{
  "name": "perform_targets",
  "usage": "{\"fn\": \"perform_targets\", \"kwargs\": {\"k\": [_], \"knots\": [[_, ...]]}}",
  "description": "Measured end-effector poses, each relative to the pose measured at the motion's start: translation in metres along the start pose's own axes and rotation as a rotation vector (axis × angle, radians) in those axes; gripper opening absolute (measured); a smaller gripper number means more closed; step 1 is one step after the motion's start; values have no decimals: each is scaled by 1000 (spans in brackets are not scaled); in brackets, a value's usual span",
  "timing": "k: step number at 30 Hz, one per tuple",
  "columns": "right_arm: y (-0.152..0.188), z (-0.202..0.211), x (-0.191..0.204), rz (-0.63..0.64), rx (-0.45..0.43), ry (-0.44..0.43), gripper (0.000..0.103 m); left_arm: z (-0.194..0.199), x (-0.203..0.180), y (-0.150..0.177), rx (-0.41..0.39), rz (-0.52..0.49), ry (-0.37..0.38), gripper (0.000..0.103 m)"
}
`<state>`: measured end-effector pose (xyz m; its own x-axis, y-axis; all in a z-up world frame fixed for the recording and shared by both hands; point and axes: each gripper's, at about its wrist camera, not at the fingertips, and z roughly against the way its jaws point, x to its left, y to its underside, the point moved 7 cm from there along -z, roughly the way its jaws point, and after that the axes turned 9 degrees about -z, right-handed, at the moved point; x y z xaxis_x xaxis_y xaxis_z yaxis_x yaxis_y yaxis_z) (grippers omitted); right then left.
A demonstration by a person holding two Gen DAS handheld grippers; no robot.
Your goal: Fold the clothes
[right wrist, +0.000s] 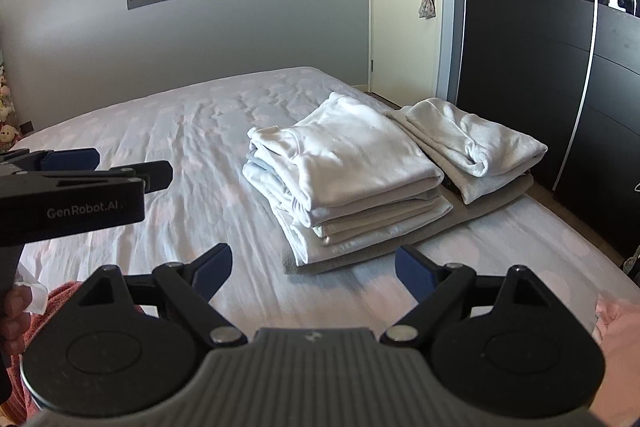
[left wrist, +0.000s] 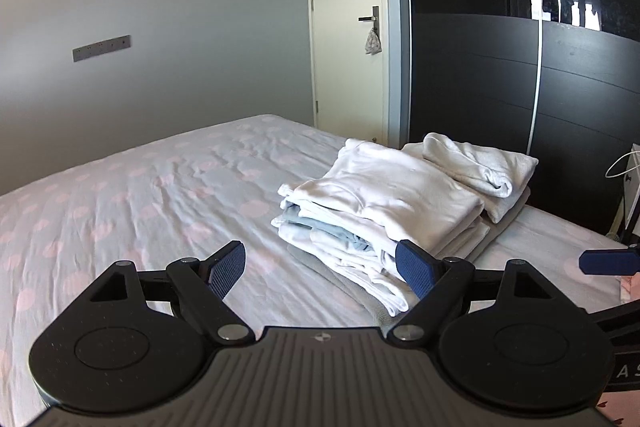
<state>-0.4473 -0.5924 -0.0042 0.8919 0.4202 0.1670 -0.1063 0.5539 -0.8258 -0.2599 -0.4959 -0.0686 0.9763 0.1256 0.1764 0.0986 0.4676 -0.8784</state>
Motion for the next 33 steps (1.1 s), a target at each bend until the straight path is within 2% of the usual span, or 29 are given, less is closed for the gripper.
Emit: {"fn": "perform_targets", "kwargs": {"k": [5, 10, 33], "knots": [[0, 2, 3, 17, -13, 12, 90, -3, 1, 3, 7, 45, 30, 82], [1, 2, 6, 21, -15, 5, 90, -1, -3, 3, -18, 25, 16, 82], [4, 0, 11, 31, -10, -6, 90, 1, -13, 5, -24, 6, 48, 83]]}}
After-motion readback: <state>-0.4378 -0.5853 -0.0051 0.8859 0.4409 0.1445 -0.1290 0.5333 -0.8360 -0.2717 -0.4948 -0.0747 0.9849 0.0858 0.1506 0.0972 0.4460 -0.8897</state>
